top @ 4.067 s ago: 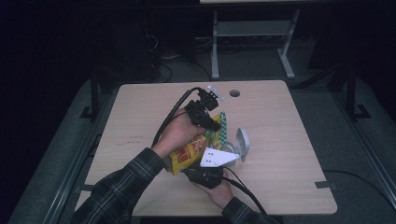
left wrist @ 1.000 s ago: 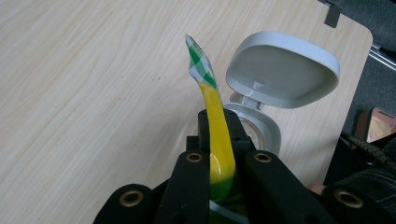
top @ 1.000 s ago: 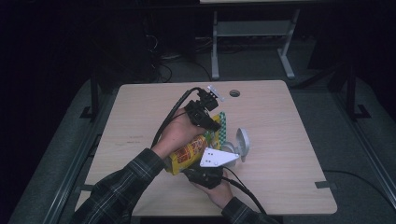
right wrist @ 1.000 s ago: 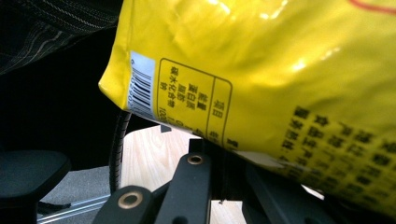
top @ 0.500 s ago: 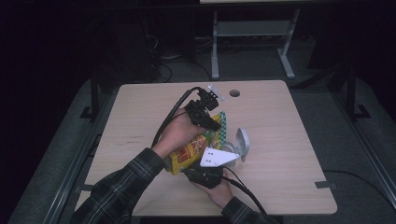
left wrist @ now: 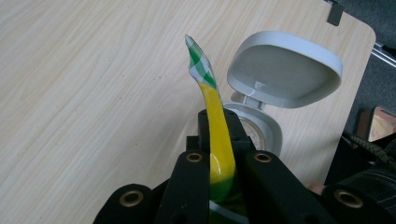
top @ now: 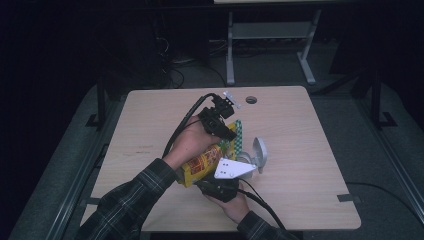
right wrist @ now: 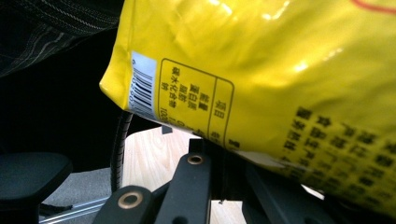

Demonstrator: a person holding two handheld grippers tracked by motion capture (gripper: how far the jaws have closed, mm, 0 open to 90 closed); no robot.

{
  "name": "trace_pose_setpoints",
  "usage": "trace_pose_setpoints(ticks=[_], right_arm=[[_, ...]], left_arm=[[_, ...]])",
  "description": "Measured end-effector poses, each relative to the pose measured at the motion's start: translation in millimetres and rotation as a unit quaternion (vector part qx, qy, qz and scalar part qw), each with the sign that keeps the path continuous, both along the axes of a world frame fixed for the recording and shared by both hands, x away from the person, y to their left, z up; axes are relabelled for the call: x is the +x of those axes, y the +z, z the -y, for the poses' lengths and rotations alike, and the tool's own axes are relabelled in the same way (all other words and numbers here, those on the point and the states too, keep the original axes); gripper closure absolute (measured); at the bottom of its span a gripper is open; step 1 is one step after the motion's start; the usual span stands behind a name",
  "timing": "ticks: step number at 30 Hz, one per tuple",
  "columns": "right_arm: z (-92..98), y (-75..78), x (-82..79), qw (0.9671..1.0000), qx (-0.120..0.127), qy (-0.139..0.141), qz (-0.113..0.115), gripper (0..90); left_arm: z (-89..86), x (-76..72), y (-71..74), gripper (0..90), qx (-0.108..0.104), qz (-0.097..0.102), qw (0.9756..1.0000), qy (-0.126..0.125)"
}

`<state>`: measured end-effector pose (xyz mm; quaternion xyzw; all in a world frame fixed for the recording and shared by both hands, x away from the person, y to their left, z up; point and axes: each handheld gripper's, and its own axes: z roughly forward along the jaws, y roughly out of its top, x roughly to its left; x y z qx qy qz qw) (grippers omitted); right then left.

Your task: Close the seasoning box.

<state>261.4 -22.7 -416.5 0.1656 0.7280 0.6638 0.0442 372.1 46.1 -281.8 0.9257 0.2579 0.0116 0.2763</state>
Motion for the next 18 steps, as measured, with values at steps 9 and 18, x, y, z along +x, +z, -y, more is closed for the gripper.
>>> trace_pose_setpoints(ticks=[9, 18], right_arm=[[0.5, 0.5, 0.0, 1.0, 0.003, 0.0, -0.001, 90.0], [0.4, 0.6, -0.1, 1.0, 0.003, 0.0, -0.001, 90.0]], left_arm=[[1.8, 0.4, 0.7, 90.0, 0.005, 0.001, 1.0, 0.0], [2.4, 0.9, 0.1, 90.0, 0.007, 0.0, 1.0, 0.0]])
